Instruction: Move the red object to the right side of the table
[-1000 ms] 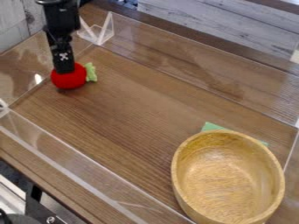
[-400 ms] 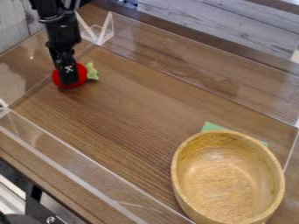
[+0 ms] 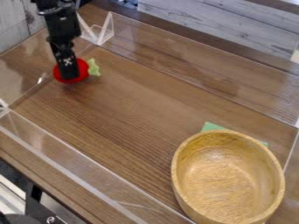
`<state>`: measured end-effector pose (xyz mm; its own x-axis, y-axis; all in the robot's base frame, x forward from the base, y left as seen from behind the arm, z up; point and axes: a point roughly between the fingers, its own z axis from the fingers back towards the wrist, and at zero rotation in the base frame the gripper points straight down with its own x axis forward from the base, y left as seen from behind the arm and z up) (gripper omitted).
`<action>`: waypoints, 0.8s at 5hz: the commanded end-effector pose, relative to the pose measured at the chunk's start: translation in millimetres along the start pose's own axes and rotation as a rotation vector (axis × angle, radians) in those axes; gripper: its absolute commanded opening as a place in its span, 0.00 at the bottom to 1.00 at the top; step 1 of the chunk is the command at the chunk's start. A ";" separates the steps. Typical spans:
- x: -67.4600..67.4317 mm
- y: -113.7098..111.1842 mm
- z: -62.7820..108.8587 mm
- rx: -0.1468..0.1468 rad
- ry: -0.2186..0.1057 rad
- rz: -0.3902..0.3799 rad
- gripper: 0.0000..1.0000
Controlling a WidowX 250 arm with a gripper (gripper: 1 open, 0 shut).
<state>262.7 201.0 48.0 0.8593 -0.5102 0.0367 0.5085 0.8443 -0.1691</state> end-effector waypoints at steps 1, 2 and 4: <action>1.3 7.4 24.1 0.019 -0.031 -0.042 1.00; 2.3 14.2 33.7 -0.024 -0.050 -0.055 1.00; 7.3 14.1 34.5 -0.064 -0.067 -0.057 0.00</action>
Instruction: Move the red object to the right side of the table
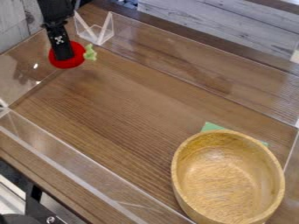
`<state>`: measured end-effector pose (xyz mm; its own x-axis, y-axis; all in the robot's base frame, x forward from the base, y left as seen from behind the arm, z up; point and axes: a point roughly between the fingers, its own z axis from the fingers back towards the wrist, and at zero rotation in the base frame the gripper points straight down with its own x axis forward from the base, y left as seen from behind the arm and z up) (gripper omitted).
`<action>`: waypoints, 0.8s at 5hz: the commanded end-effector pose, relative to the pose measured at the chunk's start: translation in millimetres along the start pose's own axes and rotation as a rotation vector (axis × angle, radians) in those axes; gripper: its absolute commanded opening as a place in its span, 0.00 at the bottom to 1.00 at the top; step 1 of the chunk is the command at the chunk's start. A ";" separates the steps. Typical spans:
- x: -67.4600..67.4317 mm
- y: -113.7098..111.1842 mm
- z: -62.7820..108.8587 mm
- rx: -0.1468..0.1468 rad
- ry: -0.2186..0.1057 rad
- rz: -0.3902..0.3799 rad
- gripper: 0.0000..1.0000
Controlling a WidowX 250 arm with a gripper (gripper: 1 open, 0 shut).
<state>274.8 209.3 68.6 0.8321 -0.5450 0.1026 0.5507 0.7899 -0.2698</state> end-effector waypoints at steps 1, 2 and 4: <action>4.6 -12.6 10.1 0.049 -0.022 0.029 0.00; 3.0 -15.1 3.1 0.049 -0.021 0.063 1.00; -2.2 6.8 -31.8 0.037 -0.009 0.096 1.00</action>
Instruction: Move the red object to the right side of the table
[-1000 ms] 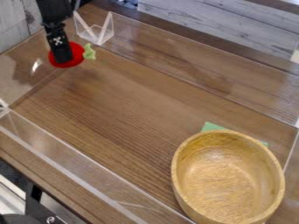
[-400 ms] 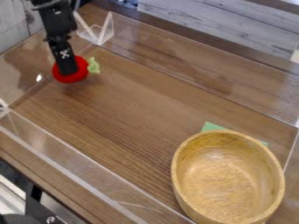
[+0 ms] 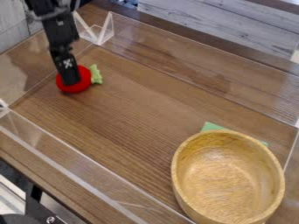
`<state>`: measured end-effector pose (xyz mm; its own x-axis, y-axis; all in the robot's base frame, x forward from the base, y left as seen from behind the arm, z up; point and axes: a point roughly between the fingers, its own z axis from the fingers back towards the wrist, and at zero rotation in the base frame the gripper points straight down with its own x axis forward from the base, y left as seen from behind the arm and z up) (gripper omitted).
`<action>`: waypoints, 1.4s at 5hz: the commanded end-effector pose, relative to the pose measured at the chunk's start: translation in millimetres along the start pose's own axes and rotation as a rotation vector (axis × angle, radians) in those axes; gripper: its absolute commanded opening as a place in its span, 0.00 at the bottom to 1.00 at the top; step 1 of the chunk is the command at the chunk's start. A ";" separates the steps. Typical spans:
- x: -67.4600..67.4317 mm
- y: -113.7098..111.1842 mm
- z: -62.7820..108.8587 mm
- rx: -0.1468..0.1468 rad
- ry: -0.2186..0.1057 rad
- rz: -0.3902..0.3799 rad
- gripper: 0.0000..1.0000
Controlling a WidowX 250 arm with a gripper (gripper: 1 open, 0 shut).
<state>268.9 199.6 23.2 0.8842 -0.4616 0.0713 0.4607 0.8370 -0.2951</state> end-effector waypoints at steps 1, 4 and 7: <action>9.6 -2.4 9.8 0.051 -0.015 0.028 1.00; 38.2 -37.3 56.1 0.079 -0.107 0.175 0.00; 44.6 -75.9 32.4 0.020 -0.059 0.063 0.00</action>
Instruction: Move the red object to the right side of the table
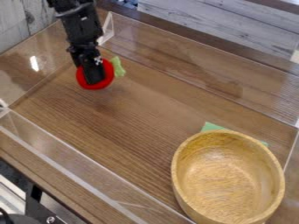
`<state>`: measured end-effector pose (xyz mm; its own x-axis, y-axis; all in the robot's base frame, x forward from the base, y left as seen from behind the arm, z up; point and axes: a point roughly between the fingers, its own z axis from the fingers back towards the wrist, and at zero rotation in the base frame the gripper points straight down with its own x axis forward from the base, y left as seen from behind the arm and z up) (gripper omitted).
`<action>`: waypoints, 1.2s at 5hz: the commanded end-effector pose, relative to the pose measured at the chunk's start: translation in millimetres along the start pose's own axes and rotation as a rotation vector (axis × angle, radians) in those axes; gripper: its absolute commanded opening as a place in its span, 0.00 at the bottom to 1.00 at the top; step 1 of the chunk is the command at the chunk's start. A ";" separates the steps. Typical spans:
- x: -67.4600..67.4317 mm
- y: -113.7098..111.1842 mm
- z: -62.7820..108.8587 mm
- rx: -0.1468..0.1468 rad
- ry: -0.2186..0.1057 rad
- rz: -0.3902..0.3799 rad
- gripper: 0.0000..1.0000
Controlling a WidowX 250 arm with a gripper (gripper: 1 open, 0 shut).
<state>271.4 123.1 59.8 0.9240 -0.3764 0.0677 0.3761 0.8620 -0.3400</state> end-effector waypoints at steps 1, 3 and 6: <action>9.6 -27.8 18.1 0.042 -0.015 -0.075 0.00; 9.6 -49.3 0.9 0.006 0.042 -0.154 0.00; 22.4 -53.6 -40.9 -0.023 0.110 -0.162 0.00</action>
<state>260.0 52.7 30.7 0.8437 -0.5368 -0.0091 0.4898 0.7766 -0.3961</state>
